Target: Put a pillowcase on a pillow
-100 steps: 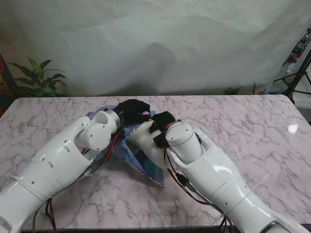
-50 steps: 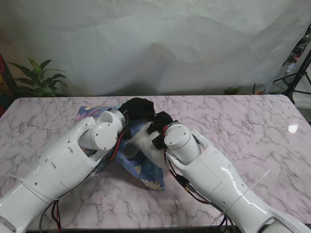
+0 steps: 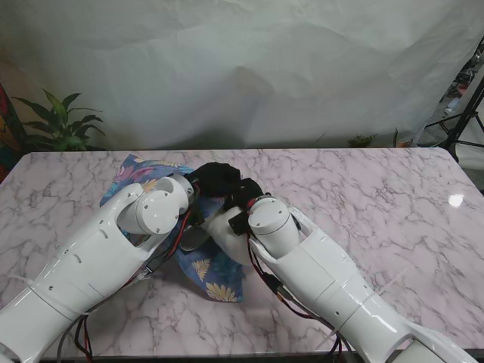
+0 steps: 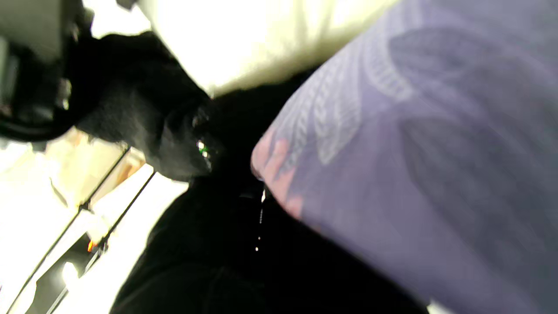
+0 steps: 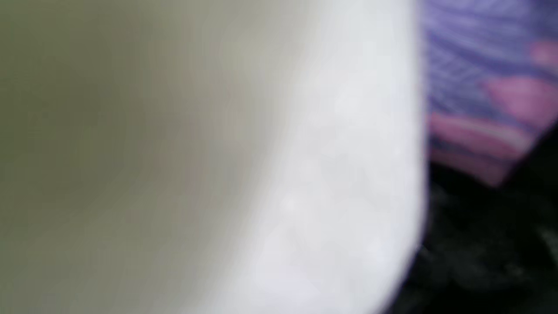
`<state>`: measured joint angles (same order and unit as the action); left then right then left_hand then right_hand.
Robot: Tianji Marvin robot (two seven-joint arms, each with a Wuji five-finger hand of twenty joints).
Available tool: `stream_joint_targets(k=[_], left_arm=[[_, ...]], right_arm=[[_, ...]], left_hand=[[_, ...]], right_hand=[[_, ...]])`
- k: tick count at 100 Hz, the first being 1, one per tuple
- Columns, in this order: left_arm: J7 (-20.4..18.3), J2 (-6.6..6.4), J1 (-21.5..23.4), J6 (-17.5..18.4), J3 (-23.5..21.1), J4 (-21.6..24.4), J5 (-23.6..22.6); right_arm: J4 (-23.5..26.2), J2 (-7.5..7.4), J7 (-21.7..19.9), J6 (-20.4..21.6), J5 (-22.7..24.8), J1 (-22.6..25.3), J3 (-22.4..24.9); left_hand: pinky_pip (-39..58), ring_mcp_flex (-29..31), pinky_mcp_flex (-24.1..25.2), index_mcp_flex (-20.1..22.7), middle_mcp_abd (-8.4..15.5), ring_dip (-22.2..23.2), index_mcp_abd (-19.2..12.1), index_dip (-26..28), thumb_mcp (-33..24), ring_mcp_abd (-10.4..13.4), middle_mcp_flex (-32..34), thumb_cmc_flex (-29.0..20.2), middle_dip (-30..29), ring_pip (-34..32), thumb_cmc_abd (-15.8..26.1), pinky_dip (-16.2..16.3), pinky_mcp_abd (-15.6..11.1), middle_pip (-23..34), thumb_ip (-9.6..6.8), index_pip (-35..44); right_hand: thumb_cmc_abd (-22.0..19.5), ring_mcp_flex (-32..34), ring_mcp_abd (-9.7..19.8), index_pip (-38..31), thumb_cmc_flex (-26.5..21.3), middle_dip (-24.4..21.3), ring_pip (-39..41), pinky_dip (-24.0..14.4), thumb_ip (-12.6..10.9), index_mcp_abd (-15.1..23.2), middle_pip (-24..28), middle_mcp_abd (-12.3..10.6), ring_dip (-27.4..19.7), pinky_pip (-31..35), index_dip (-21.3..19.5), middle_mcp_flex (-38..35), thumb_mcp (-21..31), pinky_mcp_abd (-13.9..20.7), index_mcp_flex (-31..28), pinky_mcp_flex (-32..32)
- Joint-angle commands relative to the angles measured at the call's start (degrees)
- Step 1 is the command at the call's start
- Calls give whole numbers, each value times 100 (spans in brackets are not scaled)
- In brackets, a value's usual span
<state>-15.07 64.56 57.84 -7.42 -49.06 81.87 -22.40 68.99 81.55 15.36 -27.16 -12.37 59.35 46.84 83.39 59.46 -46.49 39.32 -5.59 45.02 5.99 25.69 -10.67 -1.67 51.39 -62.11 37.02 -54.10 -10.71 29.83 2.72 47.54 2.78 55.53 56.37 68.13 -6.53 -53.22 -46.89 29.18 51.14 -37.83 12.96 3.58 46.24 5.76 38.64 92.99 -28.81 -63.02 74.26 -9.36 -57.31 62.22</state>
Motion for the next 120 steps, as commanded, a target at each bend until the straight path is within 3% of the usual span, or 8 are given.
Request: stream_joint_targets(k=[1, 14, 30, 68, 83, 99, 103, 120], left_arm=[[-455, -138, -27, 41, 97, -11, 18], [-1545, -416, -251, 188, 222, 108, -19], [-2251, -603, -491, 439, 452, 118, -21], [-3328, -826, -1061, 782, 1034, -115, 708], [-3028, -799, -739, 718, 663, 58, 241], [-2967, -812, -544, 623, 351, 271, -69], [-2985, -818, -518, 578, 303, 300, -91], [-3093, -851, -528, 595, 268, 263, -178]], right_arm=[[120, 37, -24, -31, -15, -32, 38], [63, 40, -69, -58, -37, -48, 35], [16, 56, -87, -11, -105, -63, 17], [26, 49, -130, -86, -198, -89, 72], [143, -88, -517, -44, -341, -55, 111], [473, -465, -1626, 43, -570, -8, 151], [608, -620, -2058, 7, -584, -9, 166], [1087, -1104, -3007, 210, -146, 50, 245]], left_hand=[[-189, -191, 147, -146, 155, 47, -248, -14, 650, 207, -150, -414, 215, 343, -97, -48, 19, -261, -87, -324], [-1217, -1272, 1226, -1037, -123, 15, 124, -217, 1008, -118, -1512, 367, -116, 1219, 218, 35, 69, -1177, -145, -2847], [-1881, -2054, 1927, -2001, -330, 24, 272, -778, 1165, -232, -2503, 1050, -49, 1556, 27, 225, 85, -1578, -79, -4477], [-3507, -3744, 3391, -2722, -696, -500, 587, -832, 1234, -692, -4258, 2265, -585, 2848, 113, 423, 300, -3231, 11, -5265], [-3503, -3963, 3500, -2714, -592, -612, 534, -676, 1166, -604, -4342, 2006, -595, 3016, 327, 606, 331, -3620, -30, -5180], [-3744, -3957, 3661, -2674, -488, -736, 493, -581, 1168, -602, -4233, 1761, -527, 3147, 378, 574, 528, -3512, -91, -5172], [-3766, -3917, 3656, -2565, -486, -748, 500, -562, 1162, -603, -4220, 1725, -534, 3151, 394, 566, 549, -3484, -96, -5130], [-3798, -3787, 3637, -2473, -445, -771, 471, -546, 1158, -586, -4148, 1584, -549, 3147, 413, 557, 577, -3309, -109, -5103]], right_hand=[[-804, 682, 333, -469, -525, 32, 833, 47, -417, 490, 339, -235, 4, 110, -175, -38, 1103, 1912, -270, 334], [-834, 675, 318, -449, -523, 23, 768, 61, -392, 475, 320, -233, -13, 68, -168, -4, 1074, 1874, -231, 321], [-897, 664, 294, -408, -521, -7, 554, 107, -288, 458, 267, -240, -48, -54, -162, 78, 982, 1781, -138, 289], [-1173, 487, 212, -315, -483, -81, 64, 287, -168, 322, 159, -172, -11, -459, -133, 324, 574, 1459, 122, 187], [-1565, -122, 15, -1021, 214, -106, -337, 612, -237, 283, -42, 25, -148, -1099, 1287, 815, -384, 831, 1063, -70], [-2227, -2030, -242, -75, 1571, -253, -1001, 404, -543, -346, -1, 118, -687, -2079, 1202, 2617, -1161, -415, 2353, -2302], [-2639, -2571, -255, 629, 2005, -297, -1210, 314, -979, -492, -80, 112, -859, -2183, 576, 3099, -1404, -488, 2596, -3008], [-3131, -3931, 13, 1481, 2749, -401, -2096, 441, -1026, -582, -449, 39, -1296, -2673, 538, 4351, -2538, -493, 3725, -4690]])
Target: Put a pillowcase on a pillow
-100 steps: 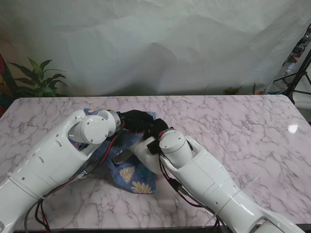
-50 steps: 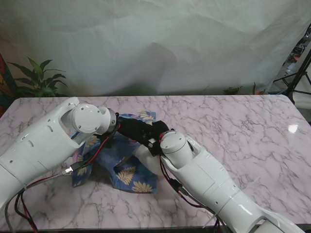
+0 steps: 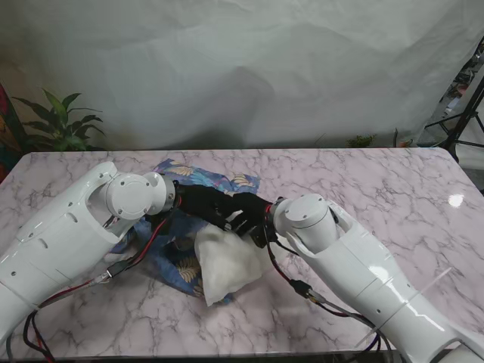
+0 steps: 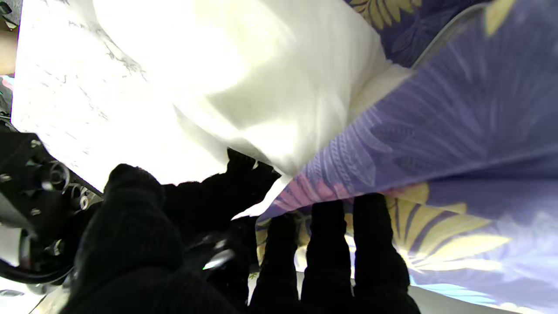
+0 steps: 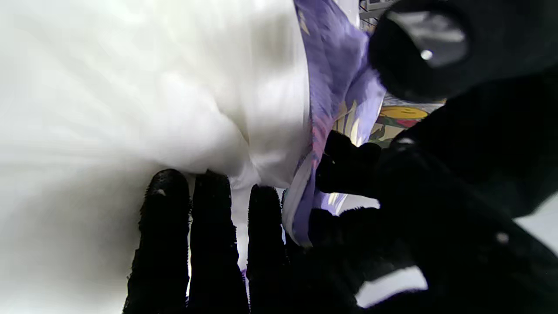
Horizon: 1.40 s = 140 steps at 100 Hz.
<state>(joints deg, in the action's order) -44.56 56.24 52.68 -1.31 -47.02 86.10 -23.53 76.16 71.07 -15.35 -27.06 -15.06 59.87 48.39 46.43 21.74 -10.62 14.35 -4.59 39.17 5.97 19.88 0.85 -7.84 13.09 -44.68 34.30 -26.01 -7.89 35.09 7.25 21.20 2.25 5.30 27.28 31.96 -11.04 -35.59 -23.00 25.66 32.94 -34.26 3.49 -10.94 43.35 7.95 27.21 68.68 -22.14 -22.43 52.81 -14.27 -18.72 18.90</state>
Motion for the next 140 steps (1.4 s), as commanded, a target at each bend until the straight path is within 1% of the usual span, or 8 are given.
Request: stream_joint_targets(k=[1, 39, 48, 62, 76, 104, 118, 140], left_arm=[[-153, -22, -17, -10, 67, -168, -63], [-134, -39, 106, 235, -133, -373, -156], [38, -12, 211, 321, -257, -397, -248], [124, 5, 288, 344, -351, -406, -245], [187, 16, 294, 432, -344, -454, -238], [411, 70, 389, 537, -445, -513, -98], [592, 102, 539, 533, -605, -404, -131], [665, 113, 614, 606, -632, -321, -117]], right_arm=[[401, -74, 44, 221, 155, 11, 104], [927, -571, -158, 1705, 1787, 490, 686], [979, -634, -326, 1691, 1867, 511, 744], [1083, -768, -701, 1574, 2116, 479, 780], [1235, -961, -1156, 1609, 2725, 422, 776], [1954, -1357, -2251, 1792, 3866, 657, 1174], [2249, -1560, -3108, 1204, 4215, 504, 1055], [1965, -1633, -3371, 727, 4086, 201, 646]], left_hand=[[-105, -10, 50, 30, -543, -188, 474, 36, 6, 33, -313, -164, -278, 339, 134, 31, 124, -664, -56, -78], [-222, 92, 180, 332, -464, -238, 313, 102, 14, 182, -214, -319, -380, 407, 245, 1, 120, -381, -74, 76], [-248, 141, 175, 459, -439, -235, 250, 126, -5, 193, -116, -399, -390, 400, 254, -9, 96, -304, -79, 144], [-301, 124, 211, 513, -428, -246, 208, 142, -11, 203, -95, -466, -421, 425, 284, -36, 102, -266, -79, 196], [-374, 103, 253, 552, -418, -288, 187, 150, 3, 196, -79, -495, -472, 482, 292, -75, 104, -272, -76, 238], [-414, 201, 270, 1003, -327, -314, 74, 234, 0, 229, 176, -539, -502, 476, 277, -94, 108, -168, -79, 518], [-393, 293, 263, 1166, -250, -306, 31, 327, -8, 247, 369, -594, -504, 441, 275, -81, 96, -113, -80, 748], [-392, 402, 237, 1256, -157, -307, 14, 389, -4, 276, 605, -630, -530, 419, 295, -98, 57, -89, -80, 961]], right_hand=[[-261, -348, 480, -248, 366, -47, -294, 85, -85, 872, -176, -186, -155, -264, -129, 318, -469, 20, -112, -398], [-628, -1114, 982, 105, 487, -48, -857, 267, -88, 1112, -520, -490, -391, -1125, -318, 787, -1188, 401, 324, -1506], [-663, -673, 960, 31, 461, -5, -744, 225, -86, 1141, -410, -573, -368, -1008, -372, 369, -1227, 344, 135, -1219], [-834, 1334, 725, -501, 522, 109, -214, -30, -114, 1580, -218, -713, -137, -56, -520, -1538, -1303, 154, -1277, 352], [-988, 2336, 661, -832, 542, 156, -119, 145, -158, 1859, -222, -787, -25, 333, -481, -2477, -1289, 193, -2031, 1215], [-732, 3007, 909, -1614, 550, 269, -197, 463, 89, 2601, -285, -1152, 218, 416, 152, -3323, -1274, 274, -2617, 1341], [-1506, 3026, 832, -1133, 1002, 325, -337, 401, -107, 2319, -442, -1036, 261, 287, -504, -3325, -1993, 257, -2685, 1272], [-2034, 3130, 779, 125, 1641, -238, -494, 568, -61, 1588, -1081, -788, 117, 283, 152, -3366, -2673, 262, -1813, 1380]])
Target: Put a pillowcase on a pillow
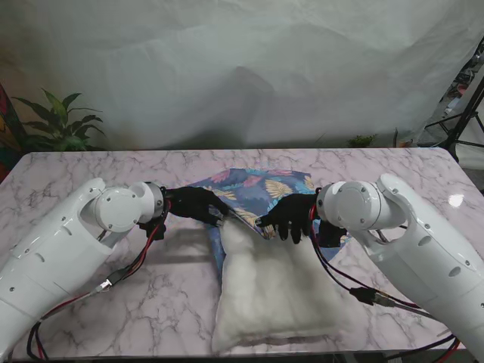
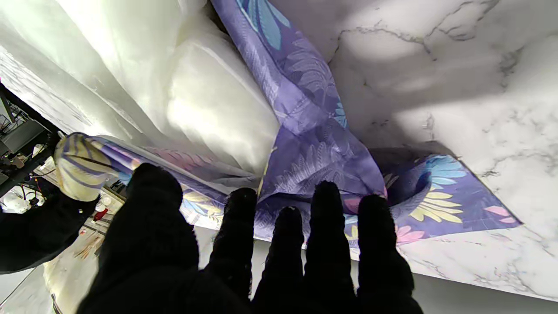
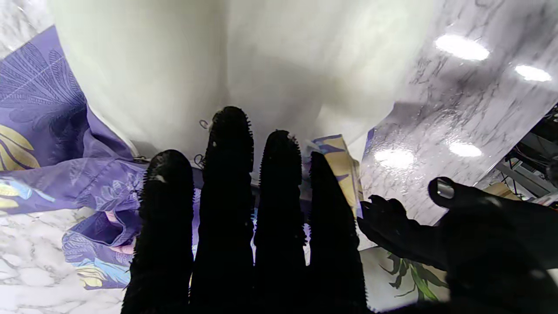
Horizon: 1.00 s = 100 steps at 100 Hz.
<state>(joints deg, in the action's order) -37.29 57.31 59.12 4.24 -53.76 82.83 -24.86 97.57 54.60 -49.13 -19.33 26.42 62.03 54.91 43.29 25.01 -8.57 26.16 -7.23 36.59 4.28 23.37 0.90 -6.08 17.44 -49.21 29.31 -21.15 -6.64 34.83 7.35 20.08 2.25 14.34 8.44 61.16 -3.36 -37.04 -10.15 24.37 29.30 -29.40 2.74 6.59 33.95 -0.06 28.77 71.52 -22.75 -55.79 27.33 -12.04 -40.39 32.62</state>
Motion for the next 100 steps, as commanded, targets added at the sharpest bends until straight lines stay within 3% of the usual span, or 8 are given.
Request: stream_joint_targets(k=[1, 21, 40, 56, 77, 84, 94, 100], left_arm=[[-61, 6, -32, 56, 46, 5, 15], [173, 52, 35, 53, 11, 32, -56], [1065, 229, 249, -26, -91, 103, -360], [1580, 344, 252, 100, 42, 1, -437], [1652, 386, 81, 329, 417, -227, -293], [1627, 383, 53, 360, 487, -256, -266], [1587, 380, 18, 350, 545, -292, -240], [1559, 379, -1, 324, 560, -309, -223]], right_arm=[[-191, 12, 2, -46, -75, -23, -16], [-385, 68, 232, -59, -271, 14, -81], [-432, 153, 610, -63, -125, 104, -91], [-330, 134, 599, -263, 50, 117, -152], [21, 81, 489, -556, 495, 323, -62], [193, 86, 544, -621, 606, 515, 98], [477, 81, 552, -623, 653, 819, 394], [677, 72, 495, -506, 689, 1041, 617]], left_hand=[[-76, 79, 30, 76, 104, -48, 186, 41, -8, 96, 179, -176, -30, -69, 170, -72, 50, 25, -79, 62], [-23, 150, -3, 73, 64, -33, 186, 46, -14, 124, 255, -191, -21, -103, 199, -60, 32, 64, -83, 147], [101, 201, -53, -9, 26, 26, 231, 17, -32, 139, 282, -266, 20, -204, 246, -27, 15, 146, -91, 160], [150, 116, -25, -40, 0, 35, 195, 5, -25, 124, 184, -293, 37, -215, 265, -35, -5, 175, -96, 192], [99, -24, 43, -103, -21, -7, 181, -22, -9, 105, 48, -265, 15, -162, 296, -90, -8, 140, -97, 185], [97, -26, 44, -97, -28, -16, 187, -28, -9, 106, 35, -258, 9, -161, 313, -97, -11, 135, -98, 184], [87, -28, 51, -85, -40, -24, 189, -36, -10, 102, 21, -259, 0, -164, 321, -111, -17, 126, -99, 185], [83, -29, 57, -83, -43, -27, 191, -40, -13, 103, 11, -259, -6, -165, 337, -117, -13, 118, -100, 182]], right_hand=[[-161, 197, 12, 364, 389, -103, -134, 83, 15, -204, -119, 9, -38, 0, 283, 2, -119, 50, 420, -7], [-252, 215, 10, 1014, 634, -51, 9, 48, 40, -709, 102, 37, 53, 81, 822, 111, -81, 51, 1300, -44], [-307, 377, 2, 1357, 644, -81, 269, 20, 30, -1275, 327, 50, 145, 239, 1321, 110, -86, 17, 1989, 81], [-234, 1304, 94, 991, 591, -85, 1026, 40, 10, -1515, 861, -151, 342, 687, 1371, -1127, -45, -74, 1147, 842], [-138, 1468, 556, 1061, 643, -51, 3587, 436, 7, -1746, 1450, -620, 816, 1615, 1535, -2764, 72, -85, 81, 2114], [-103, 1464, 770, 1233, 627, 305, 4234, 498, 8, -1860, 2197, -823, 978, 1855, 1632, -2779, 98, -65, -46, 2412], [-117, 1469, 832, 1193, 641, 414, 4386, 548, 4, -1711, 2500, -893, 1004, 1902, 1635, -2780, 101, -46, -336, 2511], [-143, 1469, 708, 1067, 659, 90, 3822, 645, -2, -1321, 1891, -789, 704, 1678, 1574, -2779, 98, 16, -364, 2234]])
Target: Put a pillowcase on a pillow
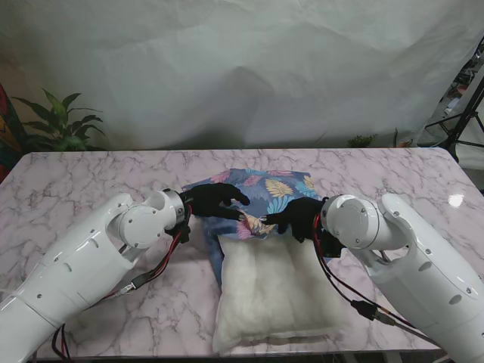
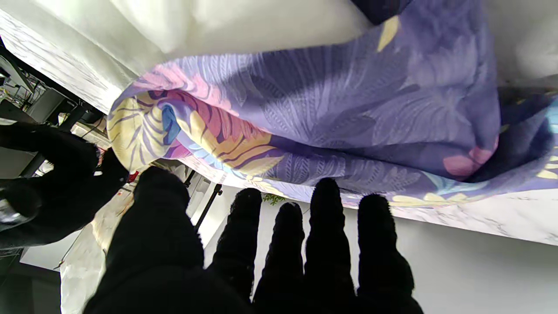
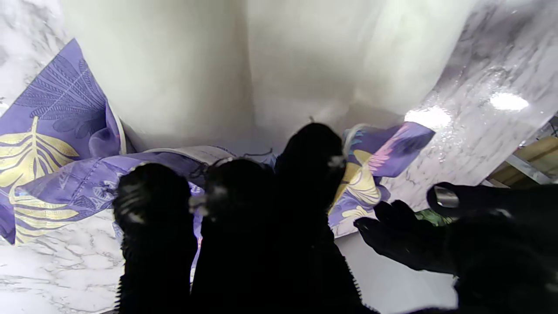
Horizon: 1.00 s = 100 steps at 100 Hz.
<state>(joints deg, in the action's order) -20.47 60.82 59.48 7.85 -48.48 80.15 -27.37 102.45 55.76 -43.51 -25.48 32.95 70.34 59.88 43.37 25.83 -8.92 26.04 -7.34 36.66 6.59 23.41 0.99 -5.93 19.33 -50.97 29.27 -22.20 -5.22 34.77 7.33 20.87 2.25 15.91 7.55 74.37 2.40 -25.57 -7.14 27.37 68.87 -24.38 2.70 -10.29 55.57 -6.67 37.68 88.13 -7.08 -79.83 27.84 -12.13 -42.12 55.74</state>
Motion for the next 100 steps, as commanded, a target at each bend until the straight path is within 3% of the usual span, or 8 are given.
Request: stream_joint_targets(k=[1, 12, 20, 46, 71, 81, 89, 100], left_arm=[[-128, 27, -39, -43, 32, -43, 29], [-156, 27, -54, -106, 26, -65, 47], [-180, 27, -69, -145, 34, -91, 73], [-245, 23, -132, -112, 113, -201, 148], [-227, 22, -76, -141, 48, -117, 137], [-196, 21, -27, -140, -6, -75, 108], [-184, 16, 19, -138, -53, -35, 77], [-164, 9, 77, -131, -111, 0, 29]], right_arm=[[223, -43, -71, 146, 41, 255, 163], [607, -15, 20, 589, 23, 784, 610], [841, 31, 241, 1031, 97, 1166, 860], [947, 277, 1808, 2579, 1360, 1957, 1186], [374, 149, 1209, 3020, 1083, 1537, 935], [-41, 150, 1321, 3221, 1083, 1301, 698], [-354, 166, 1546, 3410, 1203, 1139, 526], [-700, 196, 1858, 3564, 1340, 982, 337]], left_hand=[[74, -111, 92, -70, -32, -34, -40, -45, -22, 83, -174, -84, -2, -61, 191, -111, -9, 41, -99, 25], [72, -124, 97, -78, -49, -39, -31, -54, -20, 84, -199, -86, -15, -60, 201, -117, -8, 22, -100, 12], [66, -136, 105, -72, -56, -44, -35, -60, -19, 73, -222, -82, -30, -55, 219, -123, -4, -1, -100, 5], [60, -130, 107, -39, -60, -53, -46, -62, -15, 77, -216, -91, -63, -53, 226, -130, 2, -36, -100, 1], [54, -123, 110, -23, -64, -53, -44, -56, -16, 80, -206, -101, -82, -57, 234, -135, 2, -49, -101, 10], [53, -124, 108, -21, -62, -53, -50, -54, -17, 76, -208, -105, -86, -57, 234, -136, -3, -50, -101, 15], [54, -126, 107, -22, -64, -53, -46, -53, -15, 78, -219, -104, -92, -58, 241, -135, -2, -55, -100, 18], [55, -129, 110, -19, -65, -56, -43, -53, -14, 81, -221, -106, -103, -56, 243, -135, -2, -64, -100, 21]], right_hand=[[-49, 147, 107, -123, 357, -273, -273, 154, 1, 447, -414, -105, -255, -37, -17, -365, 51, 43, -176, -149], [89, 81, -129, -831, 266, -214, -2117, 67, 6, 1293, -1212, 20, -941, -675, -413, 639, 106, 142, 49, -1117], [382, -600, -68, -1162, 186, -101, -3349, -267, 44, 1960, -1657, 65, -768, -1128, -855, 1702, 245, 186, 123, -1781], [1655, -3040, 373, -778, 191, -8, -4777, -638, 230, 2304, -1931, 135, -1017, -2411, -1787, 4758, 862, 262, 1885, -3469], [1763, -5824, 491, 937, 319, -1359, -5441, 109, 393, 1833, -3117, 109, -2184, -3843, -899, 6878, 911, 537, 3625, -5524], [1848, -6411, 605, 2709, 424, -1776, -5529, 675, 441, 1715, -4066, 125, -2481, -4119, -513, 6908, 1050, 661, 3335, -5871], [1879, -6604, 631, 2935, 458, -1897, -5638, 985, 460, 1667, -4542, 130, -2672, -4239, 731, 6951, 1096, 754, 3231, -6050], [1896, -6663, 621, 3087, 471, -1913, -5881, 1167, 470, 1631, -4837, 148, -2793, -4459, 975, 7050, 1096, 766, 3208, -6098]])
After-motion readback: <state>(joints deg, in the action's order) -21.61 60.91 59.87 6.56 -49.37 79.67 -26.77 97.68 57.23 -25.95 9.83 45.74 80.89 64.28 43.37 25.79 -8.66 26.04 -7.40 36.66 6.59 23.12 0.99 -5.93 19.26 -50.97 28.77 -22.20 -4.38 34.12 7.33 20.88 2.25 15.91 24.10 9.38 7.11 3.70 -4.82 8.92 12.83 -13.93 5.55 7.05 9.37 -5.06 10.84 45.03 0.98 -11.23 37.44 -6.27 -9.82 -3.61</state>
